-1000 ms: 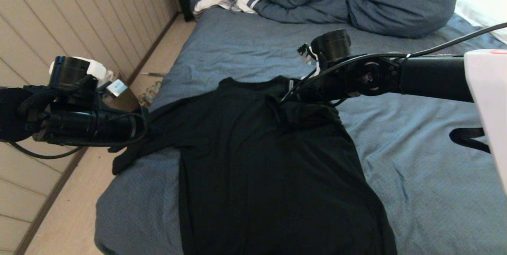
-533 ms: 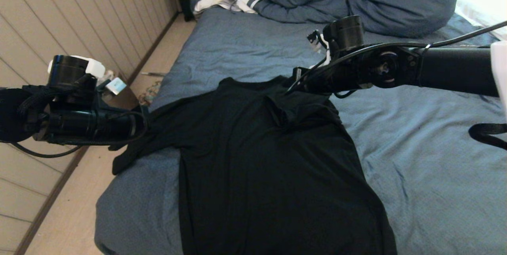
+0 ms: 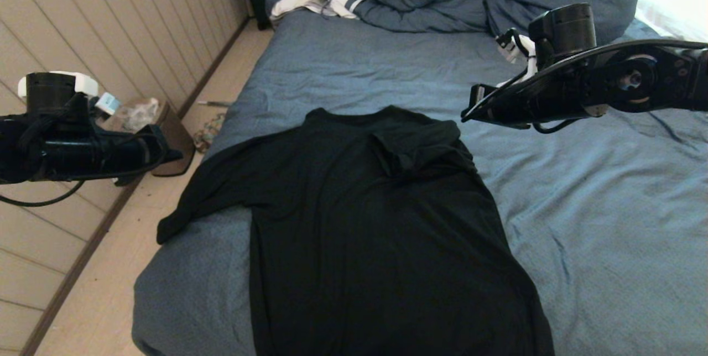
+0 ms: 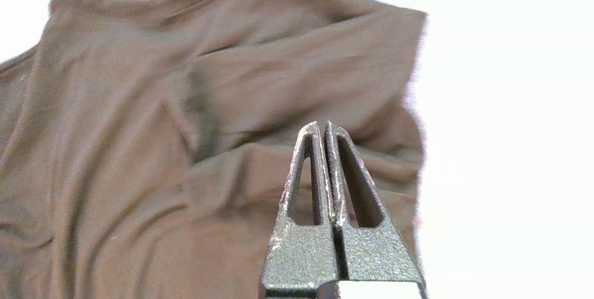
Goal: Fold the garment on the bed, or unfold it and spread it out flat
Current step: Fold the black T-shirt
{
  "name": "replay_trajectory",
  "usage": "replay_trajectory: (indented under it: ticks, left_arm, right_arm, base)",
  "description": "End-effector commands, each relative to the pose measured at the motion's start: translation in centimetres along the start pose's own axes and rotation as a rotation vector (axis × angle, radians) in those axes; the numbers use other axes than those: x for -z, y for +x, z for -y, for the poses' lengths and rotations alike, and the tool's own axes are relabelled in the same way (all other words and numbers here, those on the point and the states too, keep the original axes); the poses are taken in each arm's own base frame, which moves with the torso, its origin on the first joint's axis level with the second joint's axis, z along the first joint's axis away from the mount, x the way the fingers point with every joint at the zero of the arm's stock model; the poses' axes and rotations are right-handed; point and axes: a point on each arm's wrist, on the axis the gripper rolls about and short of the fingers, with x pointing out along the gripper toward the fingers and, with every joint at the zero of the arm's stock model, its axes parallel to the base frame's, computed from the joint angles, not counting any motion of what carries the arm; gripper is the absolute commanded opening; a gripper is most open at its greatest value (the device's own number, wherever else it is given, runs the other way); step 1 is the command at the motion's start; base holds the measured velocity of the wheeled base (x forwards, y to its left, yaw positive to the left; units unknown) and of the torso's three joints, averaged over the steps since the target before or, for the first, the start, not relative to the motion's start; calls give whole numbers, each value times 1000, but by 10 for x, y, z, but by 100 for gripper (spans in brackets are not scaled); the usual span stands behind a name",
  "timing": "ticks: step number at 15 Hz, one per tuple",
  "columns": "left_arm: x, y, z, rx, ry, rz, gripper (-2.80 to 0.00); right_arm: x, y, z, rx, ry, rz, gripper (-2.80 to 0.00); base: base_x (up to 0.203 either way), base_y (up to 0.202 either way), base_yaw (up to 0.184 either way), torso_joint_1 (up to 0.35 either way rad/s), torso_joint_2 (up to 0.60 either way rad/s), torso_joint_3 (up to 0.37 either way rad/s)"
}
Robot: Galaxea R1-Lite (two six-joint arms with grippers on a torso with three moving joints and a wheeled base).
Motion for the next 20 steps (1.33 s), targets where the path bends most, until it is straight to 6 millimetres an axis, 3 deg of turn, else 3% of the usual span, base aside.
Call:
replay_trajectory:
  ticks: [1,4,5,9,19,20]
  left_arm:
    - [-1,21,-37,-76,-61,-31,-280]
    - [11,23,-50,-57,-94,-105,-280]
    - [15,24,-49,-53,-94,-124,0]
    - [29,23,-48,-49,-106,-185,0]
    - [41,40,-61,-73,-130,-241,0]
    - [42,41,-59,-69,-126,-244,-280]
  right_arm:
    - [-2,-17,8,23,11,10,-280]
    - [0,-19,12,38,15,4,-280]
    - [0,-19,12,38,13,4,-280]
    - [6,-15,14,46,16,-16,-280]
    - [11,-11,22,63,10,-37,-280]
    - [10,-11,23,64,11,-35,-280]
  base:
    - [0,0,0,0,0,0]
    - [0,0,0,0,0,0]
    - [0,0,0,0,0,0]
    - [0,0,0,0,0,0]
    - [0,0,0,0,0,0]
    - [0,0,0,0,0,0]
